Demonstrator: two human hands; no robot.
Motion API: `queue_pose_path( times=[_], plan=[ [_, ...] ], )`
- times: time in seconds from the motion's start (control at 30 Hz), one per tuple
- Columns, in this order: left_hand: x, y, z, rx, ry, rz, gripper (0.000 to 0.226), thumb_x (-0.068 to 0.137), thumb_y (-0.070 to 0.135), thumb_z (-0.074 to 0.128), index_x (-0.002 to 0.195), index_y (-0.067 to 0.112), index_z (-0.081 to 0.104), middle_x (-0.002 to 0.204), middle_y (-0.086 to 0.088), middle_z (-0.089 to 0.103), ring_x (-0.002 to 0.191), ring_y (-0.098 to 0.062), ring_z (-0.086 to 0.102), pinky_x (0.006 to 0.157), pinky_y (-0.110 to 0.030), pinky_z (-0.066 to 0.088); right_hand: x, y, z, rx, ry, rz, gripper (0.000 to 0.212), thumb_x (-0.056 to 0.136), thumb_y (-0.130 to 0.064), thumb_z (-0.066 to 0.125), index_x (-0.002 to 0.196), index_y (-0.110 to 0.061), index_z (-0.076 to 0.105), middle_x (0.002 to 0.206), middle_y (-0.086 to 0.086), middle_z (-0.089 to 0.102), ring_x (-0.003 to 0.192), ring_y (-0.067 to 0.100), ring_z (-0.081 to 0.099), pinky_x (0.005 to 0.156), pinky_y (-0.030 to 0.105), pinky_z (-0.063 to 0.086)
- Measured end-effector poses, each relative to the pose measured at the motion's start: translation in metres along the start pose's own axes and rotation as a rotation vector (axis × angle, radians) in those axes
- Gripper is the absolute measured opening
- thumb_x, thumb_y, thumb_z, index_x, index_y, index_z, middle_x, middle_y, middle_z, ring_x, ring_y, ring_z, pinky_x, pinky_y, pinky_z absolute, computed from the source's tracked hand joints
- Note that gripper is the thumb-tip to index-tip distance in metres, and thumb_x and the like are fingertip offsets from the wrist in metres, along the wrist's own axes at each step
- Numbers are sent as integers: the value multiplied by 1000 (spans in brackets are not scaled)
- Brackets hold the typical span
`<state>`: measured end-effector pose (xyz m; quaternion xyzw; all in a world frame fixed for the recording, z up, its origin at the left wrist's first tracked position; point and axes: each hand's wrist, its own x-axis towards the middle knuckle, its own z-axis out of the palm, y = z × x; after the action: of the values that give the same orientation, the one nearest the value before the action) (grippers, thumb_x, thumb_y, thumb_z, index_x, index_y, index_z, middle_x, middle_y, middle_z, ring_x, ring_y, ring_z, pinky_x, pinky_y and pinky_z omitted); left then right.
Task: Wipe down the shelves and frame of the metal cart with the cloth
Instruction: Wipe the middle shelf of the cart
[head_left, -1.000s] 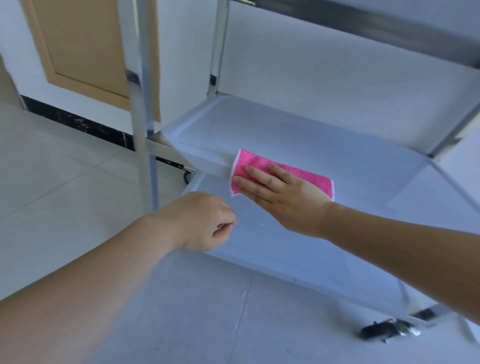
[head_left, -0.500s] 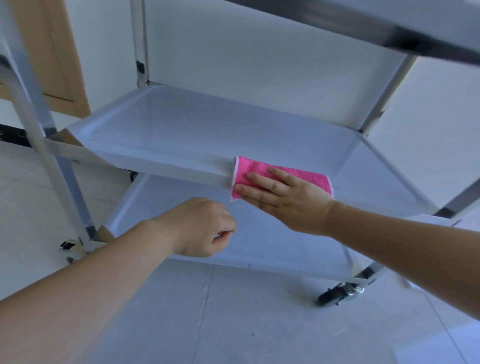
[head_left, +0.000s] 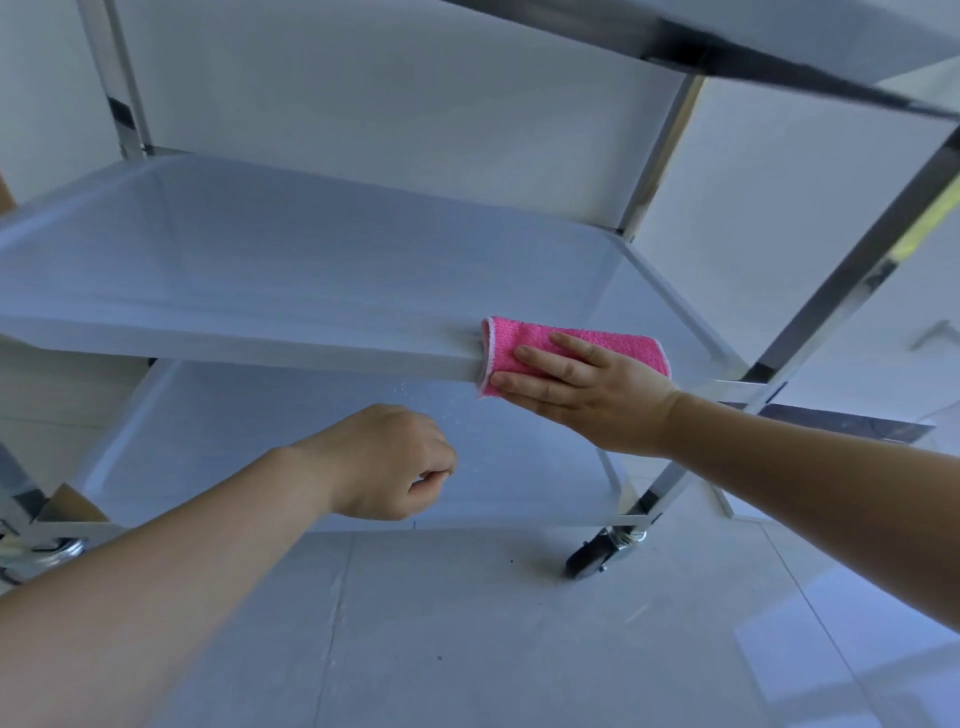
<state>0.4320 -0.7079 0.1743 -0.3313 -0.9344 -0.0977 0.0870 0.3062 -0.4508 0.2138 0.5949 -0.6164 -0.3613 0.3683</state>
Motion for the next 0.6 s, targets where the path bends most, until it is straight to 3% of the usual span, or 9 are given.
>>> queue_pose_path(
  times=[0.23, 0.47, 0.6],
  plan=[
    [27, 8, 12, 18, -19, 48, 18, 83, 21, 44, 71, 16, 58, 66, 3, 59, 67, -18, 47, 63, -34, 46, -65, 3, 17, -19, -48, 48, 70, 88, -18, 42, 150, -16, 7, 156, -6, -3, 142, 27, 8, 116, 44, 7],
    [46, 16, 23, 21, -47, 86, 18, 83, 22, 44, 71, 17, 56, 66, 3, 58, 67, -19, 49, 63, -35, 46, -122, 8, 25, -22, -121, 69, 73, 84, -15, 42, 149, -16, 7, 156, -6, 0, 143, 28, 1, 117, 45, 2],
    [53, 17, 27, 9, -42, 89, 18, 83, 22, 44, 70, 17, 55, 64, 4, 57, 66, -18, 48, 64, -35, 46, -135, 13, 27, 23, -149, 57, 69, 83, -14, 36, 146, -17, 9, 154, -6, 10, 144, 29, 4, 117, 46, 2]
  ],
)
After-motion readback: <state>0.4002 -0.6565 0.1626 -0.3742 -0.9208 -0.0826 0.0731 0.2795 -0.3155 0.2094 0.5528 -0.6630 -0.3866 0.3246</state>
